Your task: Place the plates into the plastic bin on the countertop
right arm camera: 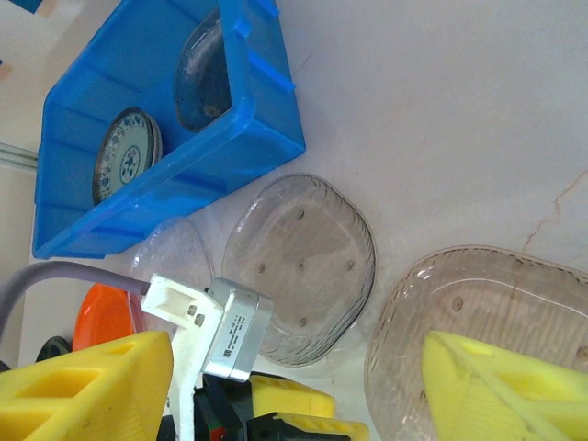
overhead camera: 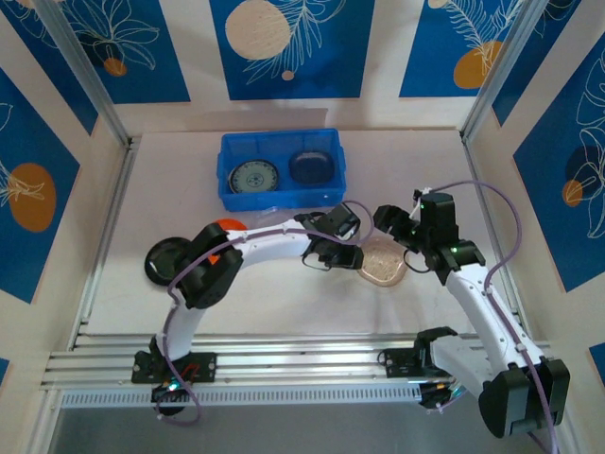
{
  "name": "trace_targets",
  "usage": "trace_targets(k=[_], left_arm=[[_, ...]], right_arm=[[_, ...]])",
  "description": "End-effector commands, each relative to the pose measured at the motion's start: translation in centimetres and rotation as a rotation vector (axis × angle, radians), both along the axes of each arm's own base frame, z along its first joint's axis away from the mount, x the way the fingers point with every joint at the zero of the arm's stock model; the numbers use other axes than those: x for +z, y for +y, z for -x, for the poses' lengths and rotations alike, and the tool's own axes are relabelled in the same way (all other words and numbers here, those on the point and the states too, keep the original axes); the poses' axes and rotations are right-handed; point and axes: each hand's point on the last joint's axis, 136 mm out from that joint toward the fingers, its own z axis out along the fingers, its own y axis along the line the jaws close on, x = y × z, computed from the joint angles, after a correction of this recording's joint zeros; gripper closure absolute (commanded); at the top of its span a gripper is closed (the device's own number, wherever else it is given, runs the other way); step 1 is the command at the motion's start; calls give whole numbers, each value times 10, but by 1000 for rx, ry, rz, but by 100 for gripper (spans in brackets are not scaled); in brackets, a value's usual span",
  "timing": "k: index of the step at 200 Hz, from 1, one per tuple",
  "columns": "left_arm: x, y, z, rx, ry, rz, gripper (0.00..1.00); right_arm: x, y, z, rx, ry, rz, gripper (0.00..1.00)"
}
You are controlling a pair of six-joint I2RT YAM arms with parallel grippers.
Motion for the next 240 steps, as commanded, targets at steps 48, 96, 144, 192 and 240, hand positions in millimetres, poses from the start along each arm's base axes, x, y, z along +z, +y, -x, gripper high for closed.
trace_targets(k=[48, 96, 144, 192, 240], left_arm=[[-16, -15, 2, -4, 58, -32, 58], [-22, -20, -2, 3, 69, -39, 62], [-26, -25, -3, 4, 82, -33, 70], [-30, -27, -4, 3, 91, -30, 75], [-23, -31, -4, -9, 84, -1, 94]], right_arm=[[9, -13, 0, -38, -52, -53, 28], [5, -18, -1, -53, -51, -74, 28], [1, -19, 0, -52, -44, -93, 29], [2, -25, 2, -74, -46, -90, 29], [7, -49, 7, -161, -65, -33, 29]])
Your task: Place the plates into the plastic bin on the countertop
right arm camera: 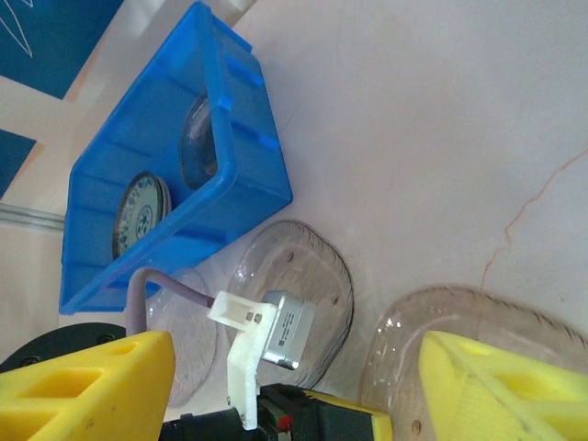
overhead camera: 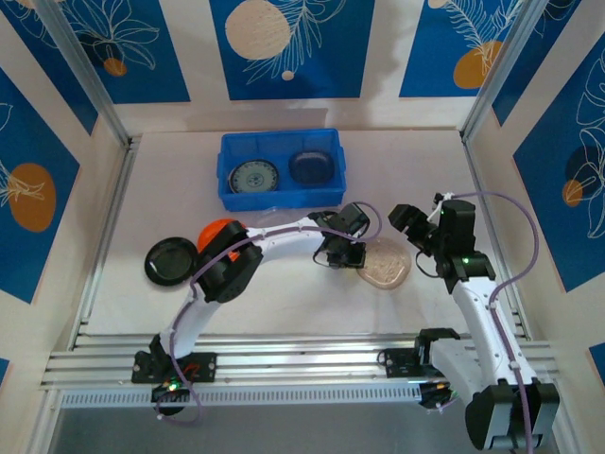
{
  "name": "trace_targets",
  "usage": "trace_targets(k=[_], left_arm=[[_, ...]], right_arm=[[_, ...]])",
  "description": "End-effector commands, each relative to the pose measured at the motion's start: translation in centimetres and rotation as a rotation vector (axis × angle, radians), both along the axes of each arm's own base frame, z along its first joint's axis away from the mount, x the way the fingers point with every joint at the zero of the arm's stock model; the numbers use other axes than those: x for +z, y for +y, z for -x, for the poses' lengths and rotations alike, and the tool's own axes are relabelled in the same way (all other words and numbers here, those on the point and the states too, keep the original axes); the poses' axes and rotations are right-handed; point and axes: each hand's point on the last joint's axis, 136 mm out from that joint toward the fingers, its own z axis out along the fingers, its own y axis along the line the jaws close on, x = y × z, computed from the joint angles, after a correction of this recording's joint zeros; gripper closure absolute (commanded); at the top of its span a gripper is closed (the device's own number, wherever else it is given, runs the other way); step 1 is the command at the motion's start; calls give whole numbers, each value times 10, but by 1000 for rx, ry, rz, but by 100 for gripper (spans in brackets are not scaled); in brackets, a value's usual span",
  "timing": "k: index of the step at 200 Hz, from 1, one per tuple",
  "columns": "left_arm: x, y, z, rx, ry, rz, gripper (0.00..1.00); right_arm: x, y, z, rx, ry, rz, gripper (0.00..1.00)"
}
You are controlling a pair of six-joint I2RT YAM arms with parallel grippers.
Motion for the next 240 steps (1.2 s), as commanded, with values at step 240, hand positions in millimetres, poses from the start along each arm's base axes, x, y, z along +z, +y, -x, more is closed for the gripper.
trace_targets(k=[240], left_arm=[[154, 158, -25, 407, -187, 331, 100]], right_arm=[[-19, 120, 14, 465, 32, -106, 37]])
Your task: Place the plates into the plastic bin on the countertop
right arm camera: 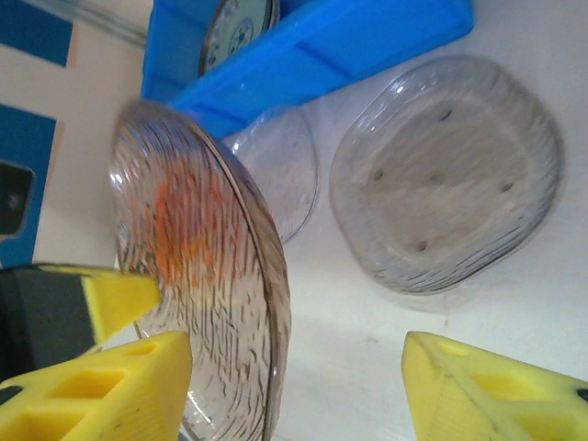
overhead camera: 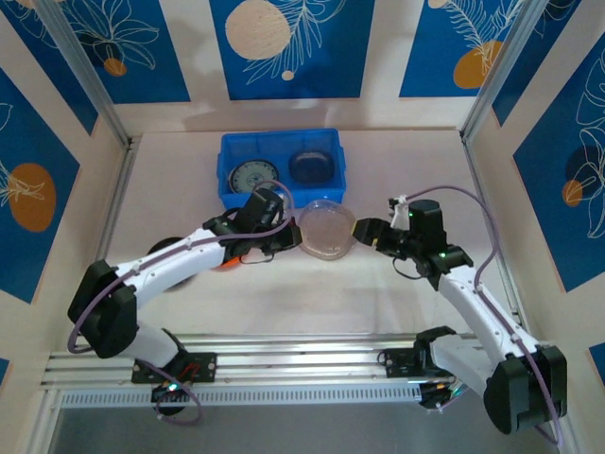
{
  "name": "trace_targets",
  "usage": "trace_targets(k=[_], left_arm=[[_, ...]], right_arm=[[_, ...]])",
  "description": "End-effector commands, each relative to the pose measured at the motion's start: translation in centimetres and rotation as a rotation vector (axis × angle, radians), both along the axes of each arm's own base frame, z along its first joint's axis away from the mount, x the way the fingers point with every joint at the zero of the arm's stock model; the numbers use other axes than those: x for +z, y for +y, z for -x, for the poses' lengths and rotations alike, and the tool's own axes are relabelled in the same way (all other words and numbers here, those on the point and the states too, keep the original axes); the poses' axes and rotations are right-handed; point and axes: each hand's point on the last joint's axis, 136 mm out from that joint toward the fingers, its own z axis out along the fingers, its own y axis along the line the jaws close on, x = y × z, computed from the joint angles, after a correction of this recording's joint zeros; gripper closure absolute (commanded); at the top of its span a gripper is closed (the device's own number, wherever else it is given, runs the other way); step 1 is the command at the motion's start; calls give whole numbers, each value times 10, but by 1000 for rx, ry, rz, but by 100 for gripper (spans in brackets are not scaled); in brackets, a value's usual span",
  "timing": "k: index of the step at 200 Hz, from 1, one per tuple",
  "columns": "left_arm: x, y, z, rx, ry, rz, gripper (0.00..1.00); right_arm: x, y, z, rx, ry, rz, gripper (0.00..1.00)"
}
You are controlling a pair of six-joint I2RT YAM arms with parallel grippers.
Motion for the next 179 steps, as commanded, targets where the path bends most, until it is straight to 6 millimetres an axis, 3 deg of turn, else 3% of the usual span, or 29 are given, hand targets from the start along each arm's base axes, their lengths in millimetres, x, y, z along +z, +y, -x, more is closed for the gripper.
trace_targets(k=[1, 26, 48, 64, 76, 89, 104, 115, 133, 179], left_arm=[[18, -6, -7, 9, -26, 84, 100], [21, -12, -6, -10, -23, 115, 100], [20, -13, -4, -23, -15, 114, 100], [17, -13, -2, -30, -7, 111, 100], [15, -12, 0, -32, -2, 112, 100], [11, -8, 1, -33, 1, 89, 100], [8, 2, -1, -12, -10, 34, 58], [8, 11, -4, 5, -26, 7, 46], [8, 23, -11, 28, -44, -18, 43], [9, 30, -22, 19, -87, -98, 51]], right_arm=[[6, 11, -7, 10, -25, -19, 38], [5, 18, -12, 19, -23, -14, 40], [6, 19, -17, 9, -26, -19, 51], [6, 19, -22, -6, -26, -23, 72], [5, 20, -24, -12, -19, -27, 100], [5, 21, -25, -10, -9, -32, 100], [5, 24, -25, 3, -8, -36, 100], [5, 26, -24, 16, -5, -37, 100], [5, 31, -22, 42, 6, -37, 100], [6, 47, -18, 116, 8, -57, 100]])
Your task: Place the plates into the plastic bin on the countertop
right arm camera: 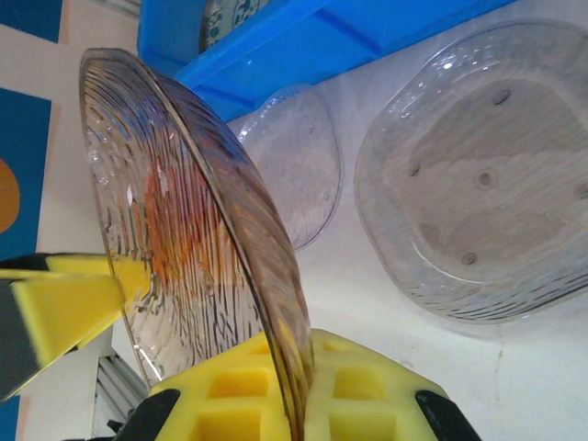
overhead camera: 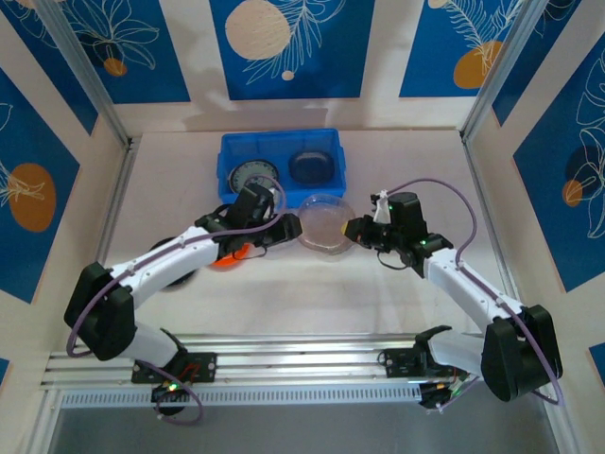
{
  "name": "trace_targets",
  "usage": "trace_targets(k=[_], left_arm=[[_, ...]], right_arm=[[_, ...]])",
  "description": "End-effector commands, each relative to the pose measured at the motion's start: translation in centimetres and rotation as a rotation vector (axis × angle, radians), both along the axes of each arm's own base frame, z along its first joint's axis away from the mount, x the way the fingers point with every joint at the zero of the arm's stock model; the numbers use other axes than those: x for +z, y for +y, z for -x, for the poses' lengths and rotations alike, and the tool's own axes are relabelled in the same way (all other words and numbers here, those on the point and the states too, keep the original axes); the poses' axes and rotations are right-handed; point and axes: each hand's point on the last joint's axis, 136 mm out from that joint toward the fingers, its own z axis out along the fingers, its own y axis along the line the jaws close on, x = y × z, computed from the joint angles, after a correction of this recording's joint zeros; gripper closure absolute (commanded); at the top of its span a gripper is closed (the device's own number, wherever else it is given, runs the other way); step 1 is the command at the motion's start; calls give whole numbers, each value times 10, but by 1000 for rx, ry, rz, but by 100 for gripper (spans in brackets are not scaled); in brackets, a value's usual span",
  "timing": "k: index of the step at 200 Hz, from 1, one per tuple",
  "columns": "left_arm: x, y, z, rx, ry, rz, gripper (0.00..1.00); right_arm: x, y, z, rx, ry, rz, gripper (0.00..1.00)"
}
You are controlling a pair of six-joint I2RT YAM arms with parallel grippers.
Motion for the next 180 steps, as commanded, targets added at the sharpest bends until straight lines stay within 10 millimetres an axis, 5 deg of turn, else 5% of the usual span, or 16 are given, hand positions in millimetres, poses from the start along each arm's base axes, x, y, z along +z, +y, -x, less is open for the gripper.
trace_targets(k=[1, 45, 70, 84, 102, 125, 180], left_arm=[[9, 7, -6, -8, -47, -58, 51], [6, 7, -12, -14, -57, -84, 68], [0, 10, -15, -6, -44, -92, 100], [0, 13, -16, 7, -42, -93, 100], [1, 20, -21, 25, -40, -95, 100], [9, 31, -35, 51, -50, -95, 100], [48, 59, -100, 133, -127, -142, 100]], right_arm=[[18, 14, -1, 70, -40, -37, 100], [16, 34, -1, 161, -18, -34, 100], [11, 39, -5, 171, 12, -34, 100], [8, 39, -10, 162, 25, -24, 99], [6, 35, -19, 139, 46, 1, 68], [14, 24, -36, 92, 45, 24, 41], [59, -28, -71, -79, -28, 49, 38]])
